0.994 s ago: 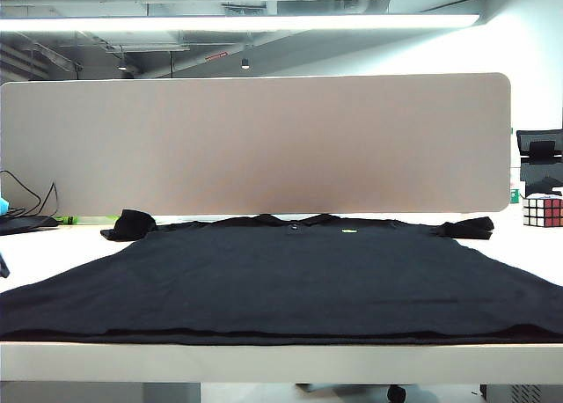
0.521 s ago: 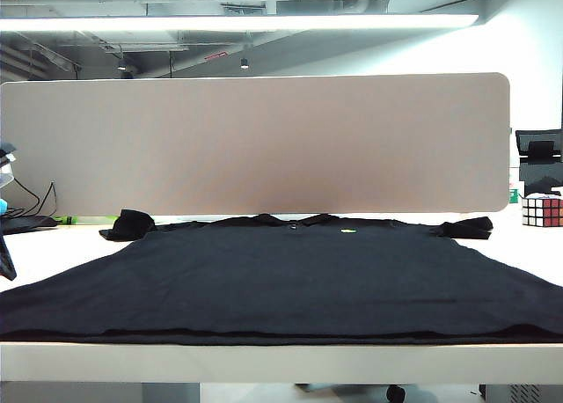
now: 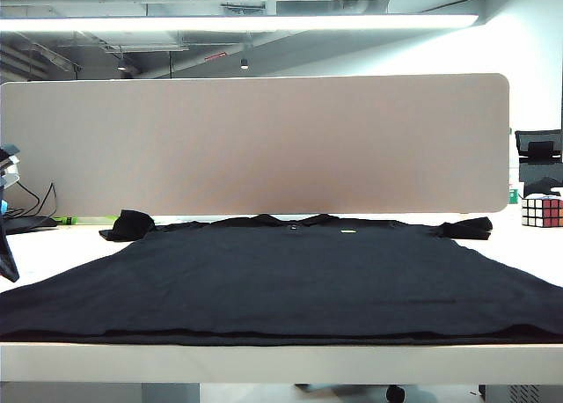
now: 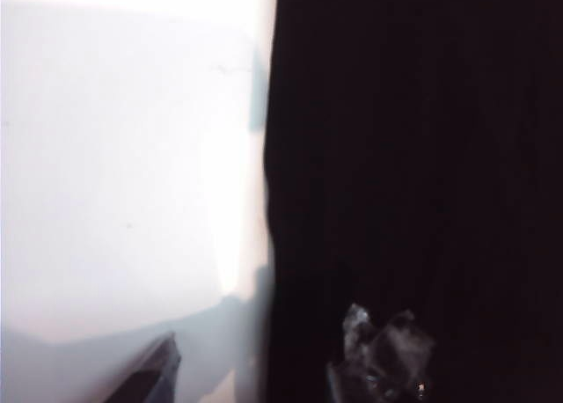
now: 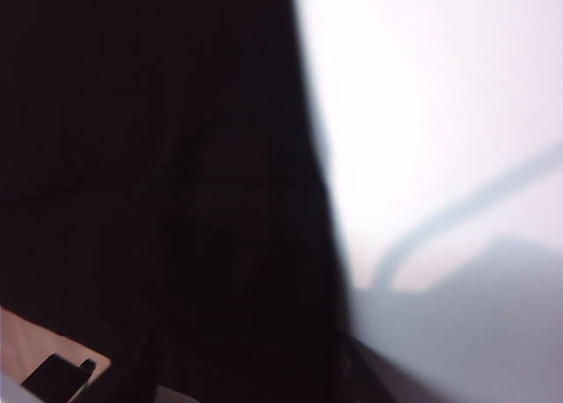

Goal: Fold the bottom side of the T-shirt horizontally towards the center, about one-third of the way, then fold the sleeve back towards the center, creating a straight line along the edge of the T-shirt, and finally fold the bottom of the T-shirt up towards the top, creating a neat rectangle.

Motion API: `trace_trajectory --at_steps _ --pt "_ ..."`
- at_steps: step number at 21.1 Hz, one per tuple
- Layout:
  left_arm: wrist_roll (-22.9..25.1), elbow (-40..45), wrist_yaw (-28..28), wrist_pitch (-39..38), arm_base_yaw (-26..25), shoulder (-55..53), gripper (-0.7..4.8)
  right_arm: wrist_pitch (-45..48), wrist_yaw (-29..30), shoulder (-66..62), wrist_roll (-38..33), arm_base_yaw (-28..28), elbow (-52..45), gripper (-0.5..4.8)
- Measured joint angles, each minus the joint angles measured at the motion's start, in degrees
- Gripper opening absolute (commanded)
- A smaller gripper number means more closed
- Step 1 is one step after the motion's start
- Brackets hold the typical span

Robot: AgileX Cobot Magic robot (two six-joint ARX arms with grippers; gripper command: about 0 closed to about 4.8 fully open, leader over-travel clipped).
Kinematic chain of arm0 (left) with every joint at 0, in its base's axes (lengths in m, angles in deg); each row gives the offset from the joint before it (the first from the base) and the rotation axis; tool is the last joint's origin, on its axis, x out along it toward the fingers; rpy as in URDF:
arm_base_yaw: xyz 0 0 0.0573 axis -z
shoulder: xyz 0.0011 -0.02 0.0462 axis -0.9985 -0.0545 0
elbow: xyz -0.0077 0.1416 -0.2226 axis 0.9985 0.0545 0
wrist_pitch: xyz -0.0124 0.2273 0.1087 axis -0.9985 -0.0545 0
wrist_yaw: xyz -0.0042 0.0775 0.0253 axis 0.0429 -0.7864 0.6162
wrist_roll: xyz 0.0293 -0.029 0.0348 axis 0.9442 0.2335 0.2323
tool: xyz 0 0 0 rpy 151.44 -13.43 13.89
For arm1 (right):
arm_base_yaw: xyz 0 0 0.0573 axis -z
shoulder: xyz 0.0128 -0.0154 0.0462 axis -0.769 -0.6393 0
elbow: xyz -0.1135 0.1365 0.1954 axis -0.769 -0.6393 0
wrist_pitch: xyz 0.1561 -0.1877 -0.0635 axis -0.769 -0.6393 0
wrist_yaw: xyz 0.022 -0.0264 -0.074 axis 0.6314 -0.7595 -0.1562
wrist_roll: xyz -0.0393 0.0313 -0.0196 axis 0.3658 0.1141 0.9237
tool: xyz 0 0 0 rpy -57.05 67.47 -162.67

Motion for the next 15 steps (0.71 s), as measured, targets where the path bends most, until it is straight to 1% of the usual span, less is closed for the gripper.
trace_trajectory --at_steps 4,10,11,15 --pt "0.3 0.0 0.0 -0.2 0.6 -0.1 2.15 0.7 1.6 -1.6 0.1 -0.7 0.1 2.74" --pt "0.3 -0.6 2.3 0.3 1.4 -2.0 2.15 1.2 2.0 -1.7 0.2 -0.7 0.0 2.74" --pt "0.3 -0.7 3.6 0.8 2.0 -2.9 2.15 1.3 2.2 -1.7 0.2 -0.7 0.0 2.74" --pt "0.4 -0.9 4.6 1.7 3.9 -4.4 2.15 1.4 2.3 -1.7 0.2 -0.7 0.0 2.74"
